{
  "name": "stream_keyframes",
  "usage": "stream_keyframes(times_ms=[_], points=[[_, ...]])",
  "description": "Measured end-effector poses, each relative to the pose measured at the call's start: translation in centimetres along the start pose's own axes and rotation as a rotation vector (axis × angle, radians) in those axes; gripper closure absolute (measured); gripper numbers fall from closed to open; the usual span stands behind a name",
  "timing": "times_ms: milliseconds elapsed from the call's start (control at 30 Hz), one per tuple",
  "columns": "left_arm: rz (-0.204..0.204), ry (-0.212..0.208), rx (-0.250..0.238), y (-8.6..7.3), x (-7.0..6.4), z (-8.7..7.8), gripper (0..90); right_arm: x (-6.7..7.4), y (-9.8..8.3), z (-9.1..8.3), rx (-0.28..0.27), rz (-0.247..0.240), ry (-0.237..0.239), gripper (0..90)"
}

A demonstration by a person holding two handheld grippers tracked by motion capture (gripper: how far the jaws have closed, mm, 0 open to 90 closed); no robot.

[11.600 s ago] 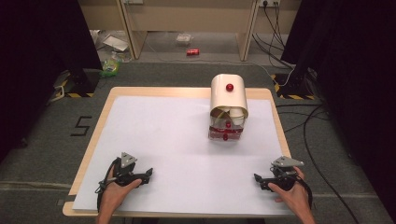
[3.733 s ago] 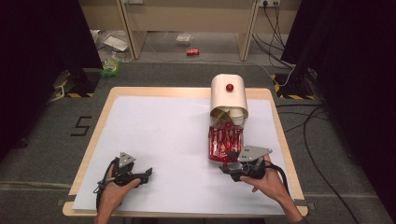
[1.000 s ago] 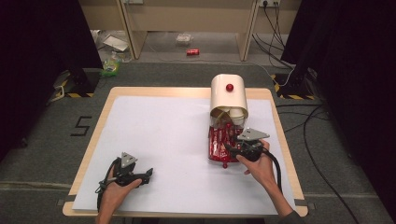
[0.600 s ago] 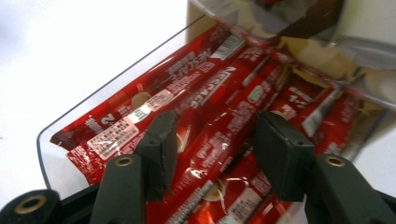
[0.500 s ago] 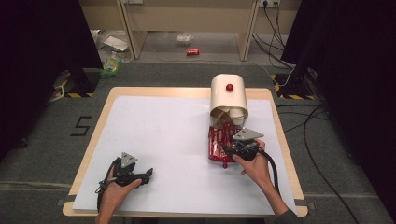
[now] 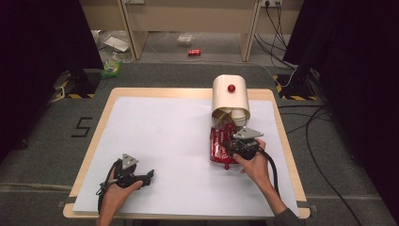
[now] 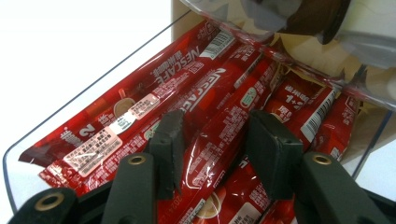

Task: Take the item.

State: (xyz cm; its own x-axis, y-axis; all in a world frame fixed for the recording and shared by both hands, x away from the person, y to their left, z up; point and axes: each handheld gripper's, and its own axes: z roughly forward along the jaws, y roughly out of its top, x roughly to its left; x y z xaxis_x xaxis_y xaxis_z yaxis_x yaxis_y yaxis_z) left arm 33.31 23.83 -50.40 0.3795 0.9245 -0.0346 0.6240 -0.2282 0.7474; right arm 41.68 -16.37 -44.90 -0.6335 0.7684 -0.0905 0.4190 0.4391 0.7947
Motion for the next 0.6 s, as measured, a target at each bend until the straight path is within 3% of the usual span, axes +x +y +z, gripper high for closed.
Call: stream_keyframes(times_ms=[167,233,433,533,600], points=[[-0.001,0.001,-0.001,-0.01,-0.01,0.00,12.0,-0.14,-0.04,0.01,0.000,0.001,-0.002,62.8],[-0.001,0.000,0.000,0.00,0.00,0.00,12.0,-0.33,-0.13,0.01,-0.004,0.018,0.005,69.3],[-0.001,-0.001,0.000,0.00,0.01,0.00,12.0,-0.04,-0.11,-0.22,-0.010,-0.036,-0.014,77.4],[-0.003,-0.001,-0.001,-0.01,0.01,-0.01,12.1,-0.17,-0.08,-0.62,-0.026,-0.043,0.002,86.4],[-0.003,-0.001,-0.001,-0.01,0.02,0.00,12.1,-0.17,0.02,-0.91,-0.027,-0.065,0.000,87.4]])
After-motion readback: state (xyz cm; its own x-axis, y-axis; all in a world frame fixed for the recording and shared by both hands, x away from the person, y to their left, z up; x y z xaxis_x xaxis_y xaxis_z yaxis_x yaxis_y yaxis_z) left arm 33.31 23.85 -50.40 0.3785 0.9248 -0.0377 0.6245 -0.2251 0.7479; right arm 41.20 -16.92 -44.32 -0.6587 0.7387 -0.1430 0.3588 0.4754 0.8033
